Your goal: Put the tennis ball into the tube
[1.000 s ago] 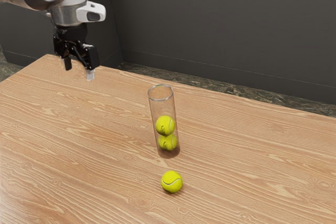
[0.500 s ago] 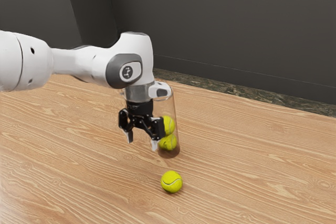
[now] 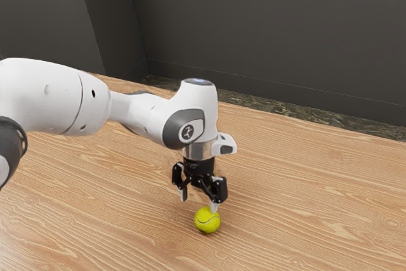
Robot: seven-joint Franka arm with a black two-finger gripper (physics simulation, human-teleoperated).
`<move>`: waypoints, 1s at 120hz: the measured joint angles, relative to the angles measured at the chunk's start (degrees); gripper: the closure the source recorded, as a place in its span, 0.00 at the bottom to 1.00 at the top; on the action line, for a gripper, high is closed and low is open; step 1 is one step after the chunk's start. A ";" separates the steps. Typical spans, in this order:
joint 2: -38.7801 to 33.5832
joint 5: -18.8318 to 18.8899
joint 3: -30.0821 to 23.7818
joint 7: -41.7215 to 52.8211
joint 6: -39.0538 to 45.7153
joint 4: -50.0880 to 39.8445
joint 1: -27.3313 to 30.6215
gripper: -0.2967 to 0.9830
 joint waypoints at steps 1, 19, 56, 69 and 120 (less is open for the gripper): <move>0.10 -0.01 -0.01 -0.04 0.08 0.00 -0.08 0.23; 2.20 -0.12 -0.17 -0.66 1.60 0.00 -0.92 0.23; 4.52 -0.26 -0.59 -1.64 3.57 0.00 -1.41 0.23; 4.76 -0.28 -0.60 -1.91 3.89 -0.08 -1.52 0.23; 4.45 -1.29 -1.04 -2.62 4.25 -1.14 -2.00 0.37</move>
